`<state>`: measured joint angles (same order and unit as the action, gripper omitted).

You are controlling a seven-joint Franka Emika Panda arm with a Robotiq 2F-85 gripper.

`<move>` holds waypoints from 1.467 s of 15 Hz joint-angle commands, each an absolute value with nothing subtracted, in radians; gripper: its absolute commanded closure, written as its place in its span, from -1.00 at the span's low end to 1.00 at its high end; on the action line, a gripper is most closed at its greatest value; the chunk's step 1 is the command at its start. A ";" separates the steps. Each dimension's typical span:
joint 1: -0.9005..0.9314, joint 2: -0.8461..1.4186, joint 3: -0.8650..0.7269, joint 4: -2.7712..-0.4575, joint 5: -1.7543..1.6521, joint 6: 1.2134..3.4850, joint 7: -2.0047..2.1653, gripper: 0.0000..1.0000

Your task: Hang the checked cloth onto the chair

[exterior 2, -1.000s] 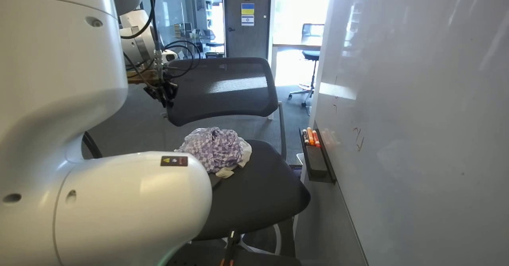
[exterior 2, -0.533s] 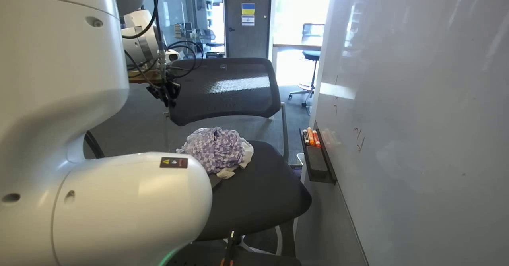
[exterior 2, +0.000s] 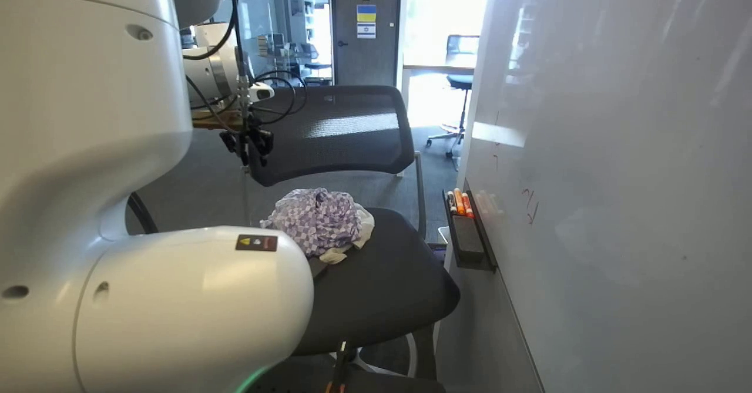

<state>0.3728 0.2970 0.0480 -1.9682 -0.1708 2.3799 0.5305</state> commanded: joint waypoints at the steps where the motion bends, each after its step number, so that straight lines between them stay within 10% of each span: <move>1: 0.268 0.203 0.054 -2.082 -0.078 2.244 0.431 -0.72; 3: 0.225 0.168 0.051 -2.095 -0.032 2.107 0.387 -1.00; 10: 0.046 0.213 -0.006 -2.015 0.020 1.739 0.192 -1.00; 22: 0.021 0.431 0.073 -2.018 0.058 2.270 -0.076 -1.00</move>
